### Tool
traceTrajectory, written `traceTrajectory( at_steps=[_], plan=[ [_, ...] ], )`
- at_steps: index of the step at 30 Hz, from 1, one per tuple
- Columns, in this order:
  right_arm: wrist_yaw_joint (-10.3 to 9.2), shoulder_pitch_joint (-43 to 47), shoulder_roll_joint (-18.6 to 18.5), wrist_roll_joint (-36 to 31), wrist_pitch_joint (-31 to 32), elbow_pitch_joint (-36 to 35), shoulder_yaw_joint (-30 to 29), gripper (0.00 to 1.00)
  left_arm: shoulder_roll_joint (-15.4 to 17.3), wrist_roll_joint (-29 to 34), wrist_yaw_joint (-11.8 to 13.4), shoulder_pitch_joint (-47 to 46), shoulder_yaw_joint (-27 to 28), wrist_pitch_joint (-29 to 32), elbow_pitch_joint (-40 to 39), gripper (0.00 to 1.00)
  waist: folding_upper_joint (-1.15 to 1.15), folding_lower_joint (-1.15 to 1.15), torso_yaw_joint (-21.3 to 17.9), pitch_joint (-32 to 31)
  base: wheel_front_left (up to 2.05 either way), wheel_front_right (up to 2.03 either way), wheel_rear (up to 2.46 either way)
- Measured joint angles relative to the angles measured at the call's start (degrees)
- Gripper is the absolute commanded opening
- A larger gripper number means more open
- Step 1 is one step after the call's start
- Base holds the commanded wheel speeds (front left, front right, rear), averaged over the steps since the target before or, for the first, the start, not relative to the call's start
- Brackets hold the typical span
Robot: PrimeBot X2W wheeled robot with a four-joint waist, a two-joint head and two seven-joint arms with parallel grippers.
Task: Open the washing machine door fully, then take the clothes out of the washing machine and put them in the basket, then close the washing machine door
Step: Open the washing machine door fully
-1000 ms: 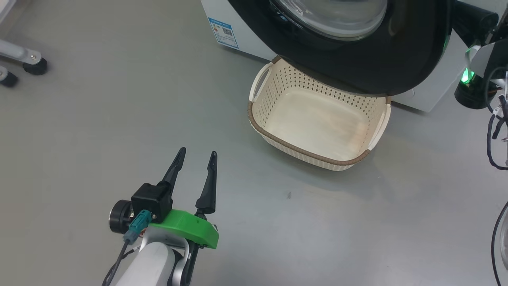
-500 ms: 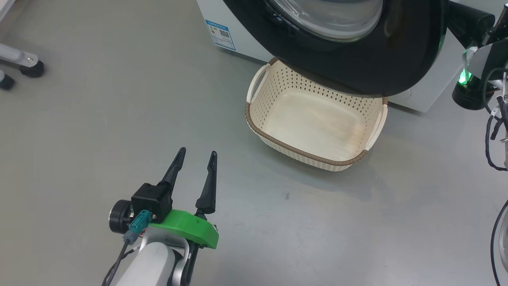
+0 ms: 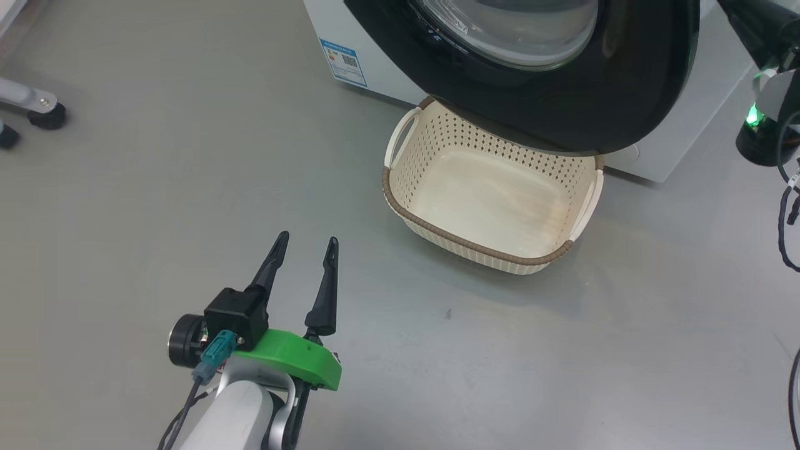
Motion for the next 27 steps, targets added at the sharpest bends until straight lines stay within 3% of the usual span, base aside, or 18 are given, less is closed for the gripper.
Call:
traceTrajectory(
  at_steps=[11, 16, 27],
  plan=[
    [8.81, 3.69, -2.68, -8.78, -6.31, -2.12, 4.42, 0.0, 0.03, 0.75, 0.0, 0.8, 0.81, 0.0, 1.42, 1.0, 0.0, 0.0, -1.24, -2.55, 0.0, 0.0, 0.0],
    [9.91, 6.78, -4.72, -15.74, -9.53, -4.46, 9.17, 0.0, 0.04, 0.78, 0.0, 1.4, 1.76, 0.0, 1.72, 1.0, 0.0, 0.0, -2.1, -4.29, 0.0, 0.0, 0.0],
    [9.89, 13.93, -6.8, -30.65, -18.29, -15.48, 22.13, 0.0, 0.41, 1.58, 0.0, 2.9, 4.56, 0.0, 2.0, 1.0, 0.0, 0.0, -5.85, -7.74, 0.0, 0.0, 0.0]
  ],
)
